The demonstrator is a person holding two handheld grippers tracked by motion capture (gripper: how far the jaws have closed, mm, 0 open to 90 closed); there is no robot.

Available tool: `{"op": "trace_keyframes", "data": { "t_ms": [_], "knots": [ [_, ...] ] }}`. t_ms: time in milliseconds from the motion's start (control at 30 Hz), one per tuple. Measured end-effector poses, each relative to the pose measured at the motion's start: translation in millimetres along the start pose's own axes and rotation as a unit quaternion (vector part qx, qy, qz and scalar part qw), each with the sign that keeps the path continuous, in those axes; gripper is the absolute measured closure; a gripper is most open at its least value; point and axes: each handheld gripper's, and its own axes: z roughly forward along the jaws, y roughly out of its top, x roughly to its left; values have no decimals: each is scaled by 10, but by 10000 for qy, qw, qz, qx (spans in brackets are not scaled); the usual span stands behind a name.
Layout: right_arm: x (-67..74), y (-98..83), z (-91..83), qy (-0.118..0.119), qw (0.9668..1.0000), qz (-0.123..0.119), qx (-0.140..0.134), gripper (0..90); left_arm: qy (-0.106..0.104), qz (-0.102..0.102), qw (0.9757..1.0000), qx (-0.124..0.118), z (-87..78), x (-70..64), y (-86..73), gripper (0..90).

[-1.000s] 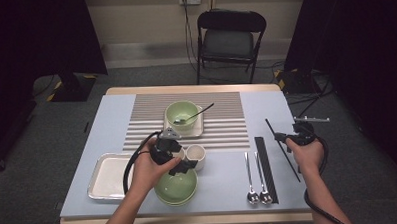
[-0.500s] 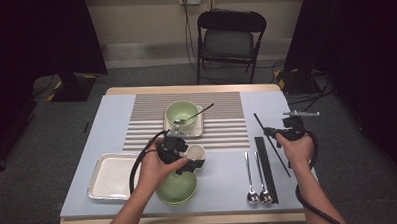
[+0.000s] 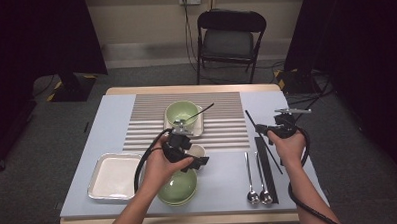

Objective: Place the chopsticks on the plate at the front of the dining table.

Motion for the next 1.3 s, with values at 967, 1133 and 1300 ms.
{"op": "trace_keyframes", "data": {
  "t_ms": [967, 1133, 1300],
  "knots": [
    [341, 117, 66, 248, 9994, -225, -125, 863, -40, -95, 9999, 38, 221, -149, 161, 167],
    [372, 132, 69, 303, 9992, -242, -133, 863, -92, -90, 9999, 29, 260, -172, 182, 167],
    [398, 131, 74, 330, 9991, -244, -135, 863, -112, -116, 9999, 46, 288, -179, 196, 167]
  ]
}}
